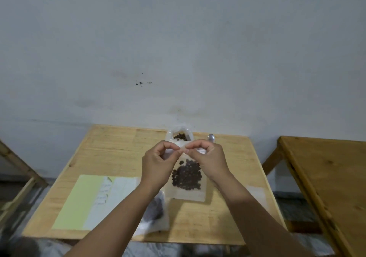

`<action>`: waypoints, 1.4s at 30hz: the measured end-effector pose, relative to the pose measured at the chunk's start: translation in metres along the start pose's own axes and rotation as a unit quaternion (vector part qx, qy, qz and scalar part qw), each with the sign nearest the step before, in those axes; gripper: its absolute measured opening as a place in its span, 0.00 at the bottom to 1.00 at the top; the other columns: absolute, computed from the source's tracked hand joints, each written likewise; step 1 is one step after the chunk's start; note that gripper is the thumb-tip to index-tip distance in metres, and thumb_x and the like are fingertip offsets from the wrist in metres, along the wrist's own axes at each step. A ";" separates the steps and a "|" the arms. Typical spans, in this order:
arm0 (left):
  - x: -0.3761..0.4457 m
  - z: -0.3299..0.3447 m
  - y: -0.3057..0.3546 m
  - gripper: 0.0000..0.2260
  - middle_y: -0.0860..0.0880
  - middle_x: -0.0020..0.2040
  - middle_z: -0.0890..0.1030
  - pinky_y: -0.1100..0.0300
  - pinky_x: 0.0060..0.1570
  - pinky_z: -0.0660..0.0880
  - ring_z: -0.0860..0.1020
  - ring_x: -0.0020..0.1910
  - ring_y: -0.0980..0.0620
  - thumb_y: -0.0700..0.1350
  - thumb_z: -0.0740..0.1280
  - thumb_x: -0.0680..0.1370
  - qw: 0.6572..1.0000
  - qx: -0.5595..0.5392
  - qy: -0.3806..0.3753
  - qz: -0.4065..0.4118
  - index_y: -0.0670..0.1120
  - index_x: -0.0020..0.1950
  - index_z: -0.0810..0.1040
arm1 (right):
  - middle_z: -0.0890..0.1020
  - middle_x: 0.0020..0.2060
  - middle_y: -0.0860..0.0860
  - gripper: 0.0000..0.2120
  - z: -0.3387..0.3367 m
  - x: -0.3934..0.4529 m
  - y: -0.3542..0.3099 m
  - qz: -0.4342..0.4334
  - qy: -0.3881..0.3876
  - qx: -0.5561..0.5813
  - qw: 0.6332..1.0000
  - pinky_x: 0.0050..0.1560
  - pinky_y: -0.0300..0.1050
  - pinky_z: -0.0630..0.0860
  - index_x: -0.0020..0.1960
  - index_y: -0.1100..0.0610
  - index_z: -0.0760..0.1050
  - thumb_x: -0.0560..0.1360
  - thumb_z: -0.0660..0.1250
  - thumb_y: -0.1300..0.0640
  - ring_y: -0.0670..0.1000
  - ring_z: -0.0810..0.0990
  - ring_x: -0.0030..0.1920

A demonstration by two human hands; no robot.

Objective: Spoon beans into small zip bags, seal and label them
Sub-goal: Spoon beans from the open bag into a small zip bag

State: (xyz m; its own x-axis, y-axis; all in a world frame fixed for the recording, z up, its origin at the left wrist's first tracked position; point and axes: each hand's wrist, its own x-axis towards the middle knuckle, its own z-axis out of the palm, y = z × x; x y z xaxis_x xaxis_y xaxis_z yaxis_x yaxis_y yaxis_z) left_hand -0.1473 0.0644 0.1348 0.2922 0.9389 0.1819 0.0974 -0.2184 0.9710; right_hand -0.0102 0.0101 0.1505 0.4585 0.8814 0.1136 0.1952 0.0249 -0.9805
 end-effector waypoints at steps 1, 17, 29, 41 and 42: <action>-0.001 -0.002 -0.003 0.05 0.57 0.28 0.78 0.69 0.32 0.71 0.74 0.27 0.59 0.47 0.74 0.71 1.000 -0.007 0.009 -0.020 0.55 0.38 0.80 | 0.85 0.40 0.42 0.08 0.004 -0.002 0.003 0.013 -0.003 0.005 1.000 0.45 0.29 0.75 0.38 0.46 0.82 0.69 0.74 0.59 0.40 0.81 0.45; -0.022 -0.073 -0.136 0.16 0.49 0.60 0.79 0.58 0.59 0.72 0.76 0.60 0.50 0.47 0.70 0.74 0.945 0.237 -0.107 -0.199 0.47 0.61 0.78 | 0.84 0.43 0.53 0.05 0.101 -0.043 0.114 0.190 -0.044 -0.156 0.968 0.36 0.22 0.68 0.48 0.60 0.81 0.72 0.70 0.64 0.43 0.77 0.38; -0.021 -0.082 -0.158 0.21 0.44 0.71 0.64 0.61 0.69 0.57 0.62 0.70 0.48 0.48 0.59 0.79 0.882 0.397 -0.242 -0.074 0.43 0.71 0.65 | 0.68 0.70 0.59 0.19 0.125 -0.046 0.123 0.072 -0.099 -0.442 0.888 0.71 0.45 0.61 0.67 0.60 0.70 0.77 0.61 0.57 0.55 0.65 0.70; -0.004 -0.012 -0.115 0.23 0.43 0.72 0.64 0.56 0.72 0.56 0.60 0.71 0.45 0.46 0.56 0.80 0.789 0.494 -0.332 0.153 0.41 0.74 0.59 | 0.76 0.61 0.64 0.24 0.070 -0.060 0.111 0.040 -0.033 -0.600 0.798 0.68 0.51 0.66 0.63 0.70 0.71 0.73 0.66 0.55 0.60 0.73 0.65; -0.005 0.000 -0.110 0.23 0.43 0.71 0.64 0.56 0.71 0.57 0.60 0.71 0.46 0.45 0.56 0.80 0.787 0.488 -0.341 0.163 0.41 0.73 0.59 | 0.71 0.66 0.64 0.25 0.058 -0.062 0.111 0.049 -0.029 -0.605 0.794 0.72 0.50 0.60 0.67 0.70 0.66 0.77 0.61 0.54 0.60 0.68 0.69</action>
State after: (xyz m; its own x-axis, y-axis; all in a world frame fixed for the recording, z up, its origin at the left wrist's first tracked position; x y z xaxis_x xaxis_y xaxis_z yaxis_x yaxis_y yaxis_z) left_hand -0.1594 0.0839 0.0269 0.8631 0.5023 -0.0521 0.4984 -0.8308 0.2476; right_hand -0.0675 -0.0147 0.0255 0.4889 0.8723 0.0037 0.8674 -0.4856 -0.1088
